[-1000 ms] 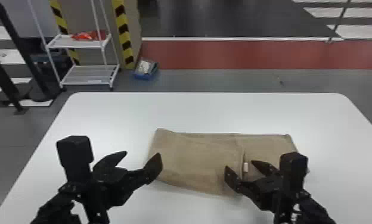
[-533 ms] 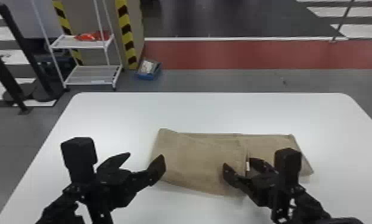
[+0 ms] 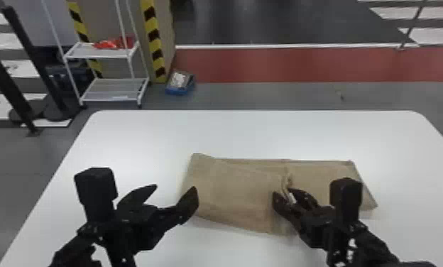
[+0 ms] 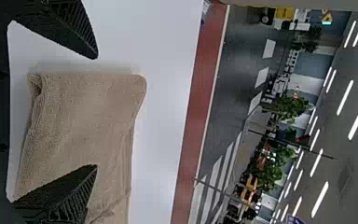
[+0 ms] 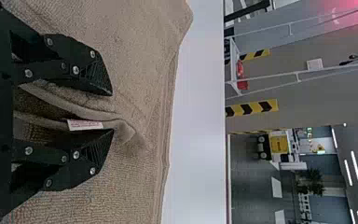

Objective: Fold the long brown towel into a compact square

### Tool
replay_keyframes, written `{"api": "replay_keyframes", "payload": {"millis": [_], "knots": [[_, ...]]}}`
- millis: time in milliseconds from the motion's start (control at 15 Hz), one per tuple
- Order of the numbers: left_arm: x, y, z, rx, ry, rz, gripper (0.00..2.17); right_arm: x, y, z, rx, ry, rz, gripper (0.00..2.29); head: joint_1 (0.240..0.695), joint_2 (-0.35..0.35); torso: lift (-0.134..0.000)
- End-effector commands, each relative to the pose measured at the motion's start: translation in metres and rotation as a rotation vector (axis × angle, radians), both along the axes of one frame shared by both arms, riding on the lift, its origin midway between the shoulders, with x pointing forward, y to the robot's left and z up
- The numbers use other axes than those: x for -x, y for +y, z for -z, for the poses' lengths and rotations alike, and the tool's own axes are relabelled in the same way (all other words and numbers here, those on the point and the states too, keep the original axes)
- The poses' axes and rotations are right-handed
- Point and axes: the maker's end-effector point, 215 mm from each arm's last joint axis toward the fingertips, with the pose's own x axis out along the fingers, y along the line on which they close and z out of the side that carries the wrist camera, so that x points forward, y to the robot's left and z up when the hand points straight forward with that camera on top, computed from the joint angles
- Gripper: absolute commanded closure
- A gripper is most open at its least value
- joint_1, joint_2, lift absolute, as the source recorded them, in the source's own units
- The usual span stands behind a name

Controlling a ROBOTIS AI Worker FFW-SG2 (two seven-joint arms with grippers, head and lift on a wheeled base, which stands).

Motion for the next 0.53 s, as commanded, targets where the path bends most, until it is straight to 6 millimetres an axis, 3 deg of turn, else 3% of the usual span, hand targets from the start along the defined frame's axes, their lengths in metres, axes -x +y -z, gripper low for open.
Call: {"api": "replay_keyframes", "payload": {"millis": [0,133,200,400,467], "knots": [[0.000,-0.001,0.000,0.005,-0.001,-0.002,0.04,0.002,-0.001,-0.004,-0.002,-0.005,0.002,1.15,0.695,0.040,-0.123],[0.001,-0.001,0.000,0.005,0.001,-0.002,0.04,0.006,-0.003,-0.002,-0.003,0.006,0.005,1.50,0.695,0.039,-0.123],[0.001,-0.001,0.000,0.006,0.001,-0.001,0.04,0.008,-0.004,-0.001,-0.003,0.012,0.008,1.52,0.695,0.038,-0.123],[0.001,0.000,-0.002,0.006,-0.008,-0.004,0.04,-0.004,-0.010,-0.024,-0.003,-0.039,0.019,1.60,0.695,0.034,-0.123],[0.001,0.000,-0.002,0.006,-0.010,-0.004,0.04,-0.014,-0.010,-0.047,-0.005,-0.085,0.018,1.60,0.695,0.031,-0.123]]}}
